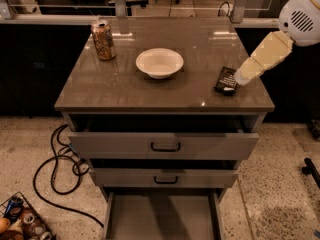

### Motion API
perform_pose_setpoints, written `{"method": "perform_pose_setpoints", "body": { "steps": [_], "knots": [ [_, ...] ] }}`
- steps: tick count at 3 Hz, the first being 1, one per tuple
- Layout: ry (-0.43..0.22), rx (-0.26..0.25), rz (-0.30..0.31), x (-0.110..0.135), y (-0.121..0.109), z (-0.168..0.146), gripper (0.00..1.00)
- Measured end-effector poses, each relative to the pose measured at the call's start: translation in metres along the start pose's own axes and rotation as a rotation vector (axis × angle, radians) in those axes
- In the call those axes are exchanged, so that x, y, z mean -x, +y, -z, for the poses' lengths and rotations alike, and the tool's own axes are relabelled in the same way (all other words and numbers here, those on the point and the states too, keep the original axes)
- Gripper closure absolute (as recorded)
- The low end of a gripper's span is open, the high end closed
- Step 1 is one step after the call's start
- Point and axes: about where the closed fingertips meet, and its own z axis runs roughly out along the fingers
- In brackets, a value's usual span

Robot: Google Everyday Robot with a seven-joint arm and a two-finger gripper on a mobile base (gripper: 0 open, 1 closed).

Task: Place rxbar chocolate into bottom drawer

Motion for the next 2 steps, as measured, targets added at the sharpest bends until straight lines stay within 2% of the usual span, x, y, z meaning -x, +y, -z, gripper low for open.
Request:
{"method": "perform_pose_setpoints", "body": {
  "steps": [2],
  "knots": [
    [-0.004,-0.095,-0.295,-0.0023,-0.0086,-0.0083,0.0]
  ]
}}
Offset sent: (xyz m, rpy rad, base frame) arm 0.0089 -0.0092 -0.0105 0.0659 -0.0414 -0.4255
